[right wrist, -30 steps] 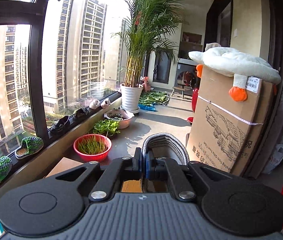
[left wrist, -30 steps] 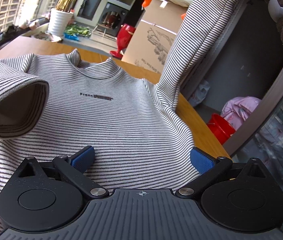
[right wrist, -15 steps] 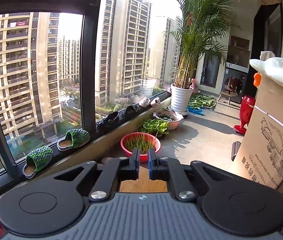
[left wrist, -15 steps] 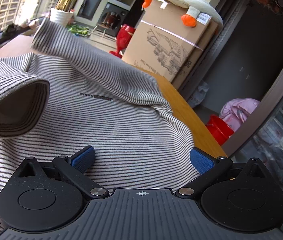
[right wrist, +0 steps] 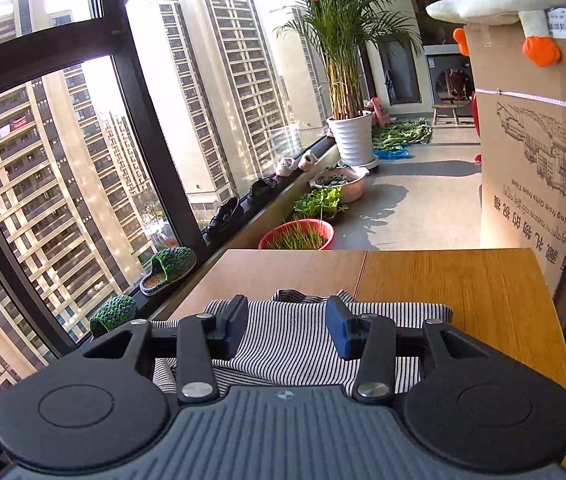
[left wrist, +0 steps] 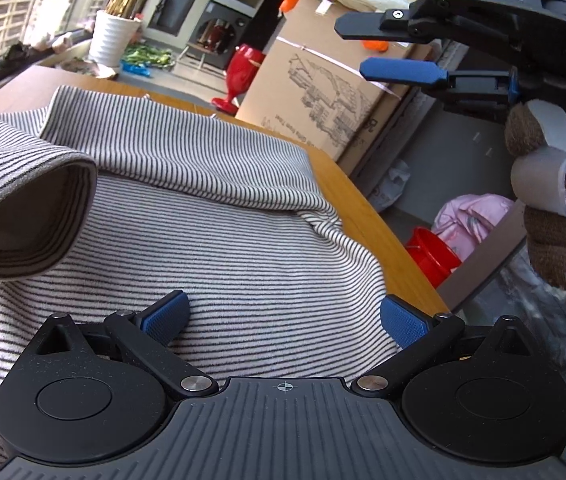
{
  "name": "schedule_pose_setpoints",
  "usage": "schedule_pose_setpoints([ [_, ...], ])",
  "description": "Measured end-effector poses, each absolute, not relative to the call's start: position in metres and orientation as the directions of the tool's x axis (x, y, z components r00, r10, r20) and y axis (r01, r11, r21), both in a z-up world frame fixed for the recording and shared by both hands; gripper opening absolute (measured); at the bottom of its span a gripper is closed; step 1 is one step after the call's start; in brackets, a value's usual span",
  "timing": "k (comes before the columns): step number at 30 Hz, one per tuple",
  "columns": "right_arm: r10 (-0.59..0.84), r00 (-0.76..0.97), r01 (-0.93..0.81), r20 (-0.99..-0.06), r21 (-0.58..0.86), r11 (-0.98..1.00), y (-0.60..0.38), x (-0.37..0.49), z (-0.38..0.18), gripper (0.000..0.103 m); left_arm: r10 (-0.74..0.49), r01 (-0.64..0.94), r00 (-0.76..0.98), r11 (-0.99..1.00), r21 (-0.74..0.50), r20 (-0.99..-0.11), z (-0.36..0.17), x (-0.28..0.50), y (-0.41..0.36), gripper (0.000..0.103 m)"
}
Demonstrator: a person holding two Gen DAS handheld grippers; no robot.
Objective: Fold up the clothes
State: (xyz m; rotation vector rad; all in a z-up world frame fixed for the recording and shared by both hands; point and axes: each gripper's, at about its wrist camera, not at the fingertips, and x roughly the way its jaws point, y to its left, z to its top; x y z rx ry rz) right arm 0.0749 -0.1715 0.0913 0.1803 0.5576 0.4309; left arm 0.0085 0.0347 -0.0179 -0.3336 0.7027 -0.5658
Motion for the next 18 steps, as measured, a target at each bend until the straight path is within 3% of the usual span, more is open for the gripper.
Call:
schedule_pose_setpoints([
  [3, 0.536, 0.726, -0.393, -0.430, 0.380, 0.837, -0.193, 0.058, 0.060, 0.051, -0.556, 0.358, 0.644, 0.826, -0.436, -0.526, -0.015, 0.006, 0.032, 0.103],
  [5, 0.611, 0.696, -0.436, -0.378, 0.453, 0.777, -0.207, 0.048, 0.044, 0.056, -0.456, 0.321, 0.692, 0.889, -0.328, -0.560, -0.005, -0.003, 0.027, 0.099],
  [7, 0.657, 0.678, -0.466, -0.330, 0.499, 0.731, -0.217, 0.040, 0.032, 0.062, -0.334, 0.302, 0.761, 0.941, -0.151, -0.556, 0.013, -0.019, 0.022, 0.081],
  [8, 0.679, 0.668, -0.480, -0.305, 0.520, 0.706, -0.222, 0.036, 0.026, 0.067, -0.276, 0.288, 0.795, 0.955, -0.063, -0.540, 0.022, -0.026, 0.021, 0.067],
  [9, 0.692, 0.661, -0.489, -0.291, 0.532, 0.691, -0.226, 0.034, 0.020, 0.069, -0.203, 0.258, 0.828, 0.966, 0.033, -0.523, 0.030, -0.031, 0.020, 0.063],
  [12, 0.722, 0.642, -0.503, -0.259, 0.568, 0.651, -0.236, 0.030, 0.002, 0.072, 0.008, 0.156, 0.868, 0.944, 0.290, -0.496, 0.042, -0.027, 0.015, 0.063],
  [16, 0.715, 0.629, -0.455, -0.307, 0.600, 0.658, -0.237, 0.030, -0.010, 0.072, 0.168, 0.118, 0.820, 0.886, 0.449, -0.547, 0.041, 0.003, 0.011, 0.062],
  [18, 0.727, 0.618, -0.462, -0.301, 0.609, 0.645, -0.237, 0.024, -0.009, 0.077, 0.201, 0.135, 0.800, 0.858, 0.496, -0.565, 0.035, 0.015, 0.010, 0.042],
])
